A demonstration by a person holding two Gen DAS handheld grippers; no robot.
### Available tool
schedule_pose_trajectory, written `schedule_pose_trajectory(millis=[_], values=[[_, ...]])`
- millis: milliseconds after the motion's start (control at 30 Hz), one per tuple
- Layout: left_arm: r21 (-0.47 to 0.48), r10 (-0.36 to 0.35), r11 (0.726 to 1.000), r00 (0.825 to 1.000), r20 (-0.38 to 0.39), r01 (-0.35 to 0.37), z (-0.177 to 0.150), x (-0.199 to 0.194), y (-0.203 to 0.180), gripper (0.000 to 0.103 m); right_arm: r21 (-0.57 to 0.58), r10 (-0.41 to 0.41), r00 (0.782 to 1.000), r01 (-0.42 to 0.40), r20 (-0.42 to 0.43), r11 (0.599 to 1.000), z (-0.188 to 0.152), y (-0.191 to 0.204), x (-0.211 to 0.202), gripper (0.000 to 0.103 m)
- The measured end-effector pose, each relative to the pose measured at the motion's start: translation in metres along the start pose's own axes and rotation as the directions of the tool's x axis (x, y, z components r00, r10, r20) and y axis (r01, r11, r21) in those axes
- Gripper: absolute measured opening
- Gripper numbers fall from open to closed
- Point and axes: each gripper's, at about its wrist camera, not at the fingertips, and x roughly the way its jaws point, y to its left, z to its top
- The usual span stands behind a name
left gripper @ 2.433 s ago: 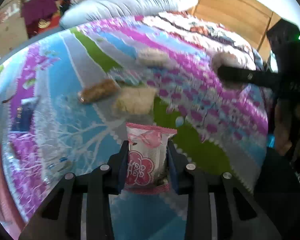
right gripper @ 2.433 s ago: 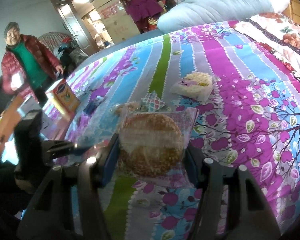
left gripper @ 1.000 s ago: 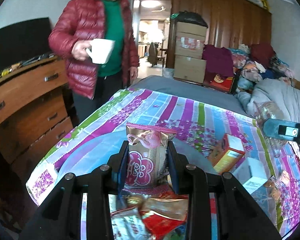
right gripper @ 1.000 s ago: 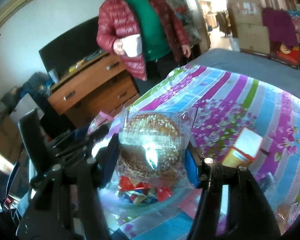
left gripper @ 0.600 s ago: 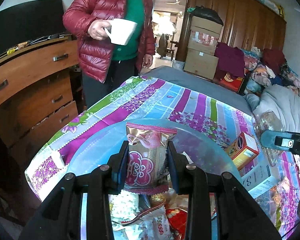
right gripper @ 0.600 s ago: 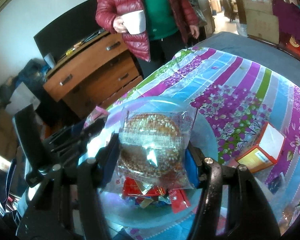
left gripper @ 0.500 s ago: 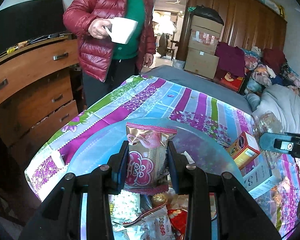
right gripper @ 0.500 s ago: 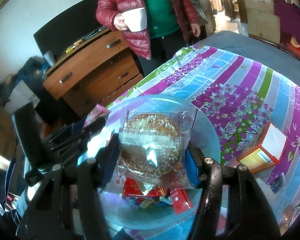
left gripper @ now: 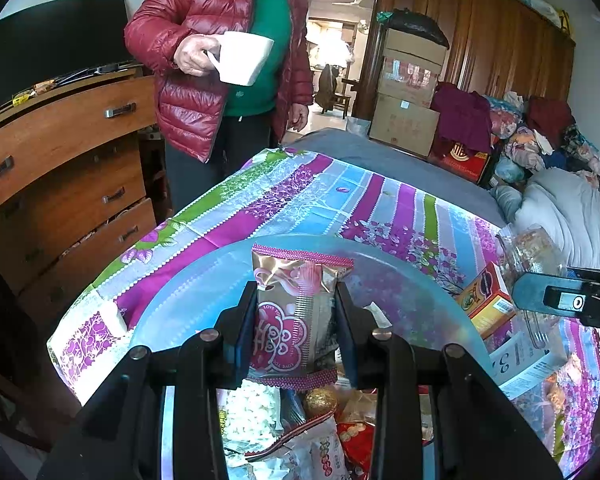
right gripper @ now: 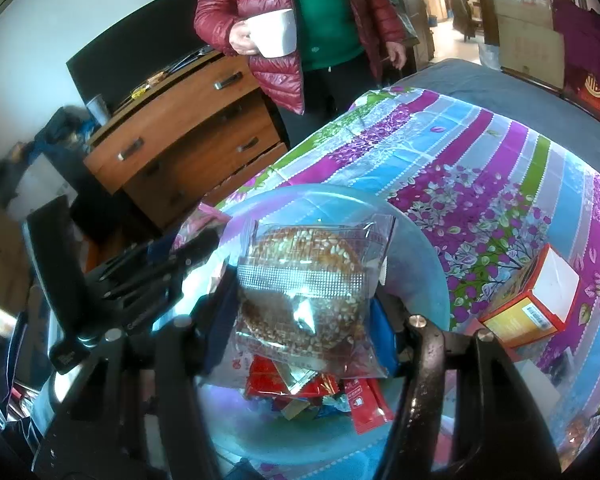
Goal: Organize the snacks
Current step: 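Hold both packets above the clear bowl with both grippers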
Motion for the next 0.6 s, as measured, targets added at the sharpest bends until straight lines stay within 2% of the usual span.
schedule_pose_trajectory(millis=[600], values=[[0.001, 0.000, 1.000, 1.000, -0.005, 0.000, -0.0017, 0.0026, -0.0003, 0.036, -0.003, 0.011, 1.000, -0.011, -0.018, 1.000, -0.0023, 0.0018, 0.0085, 0.060]])
